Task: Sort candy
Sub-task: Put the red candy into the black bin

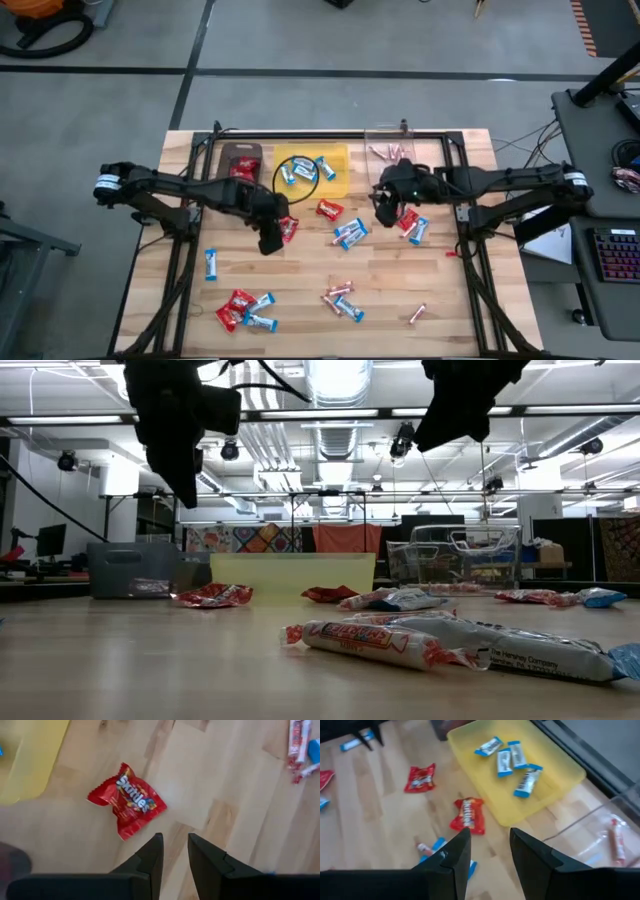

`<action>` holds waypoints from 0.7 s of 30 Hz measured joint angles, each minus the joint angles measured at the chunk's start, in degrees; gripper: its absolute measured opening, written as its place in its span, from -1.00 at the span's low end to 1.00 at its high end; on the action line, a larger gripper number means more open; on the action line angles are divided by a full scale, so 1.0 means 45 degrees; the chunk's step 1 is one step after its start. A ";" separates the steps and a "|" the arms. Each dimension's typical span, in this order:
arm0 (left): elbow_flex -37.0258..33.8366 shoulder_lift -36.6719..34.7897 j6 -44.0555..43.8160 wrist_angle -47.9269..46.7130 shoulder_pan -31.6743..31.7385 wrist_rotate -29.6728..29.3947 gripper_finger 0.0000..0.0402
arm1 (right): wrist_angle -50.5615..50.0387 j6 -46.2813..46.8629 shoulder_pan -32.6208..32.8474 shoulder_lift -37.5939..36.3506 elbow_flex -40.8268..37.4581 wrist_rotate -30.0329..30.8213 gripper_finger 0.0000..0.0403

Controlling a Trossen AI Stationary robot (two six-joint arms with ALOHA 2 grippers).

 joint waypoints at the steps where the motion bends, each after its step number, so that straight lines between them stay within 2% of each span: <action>1: 0.0000 0.0002 -0.0054 -0.0001 -0.0036 -0.0040 -0.62 | -0.0027 0.0020 0.0131 0.0004 -0.0002 -0.0001 -0.34; 6: -0.0242 0.0005 -0.0779 0.0291 -0.0109 -0.0822 -0.43 | -0.0030 0.0061 0.0682 -0.0001 -0.0005 0.0002 -0.33; 13: -0.2248 0.0010 -0.0233 0.3952 -0.0358 -0.1264 -0.04 | -0.0039 0.0034 0.0954 -0.0006 -0.0039 0.0002 -0.33; 16: -0.3286 0.0015 0.0198 0.5347 -0.0547 -0.1539 0.02 | -0.0035 0.0034 0.0940 -0.0006 -0.0082 0.0012 -0.33; 21: -0.4964 0.0024 0.0724 0.7900 -0.0825 -0.2823 -0.01 | -0.0024 0.0088 0.0945 -0.0007 -0.0174 0.0012 -0.34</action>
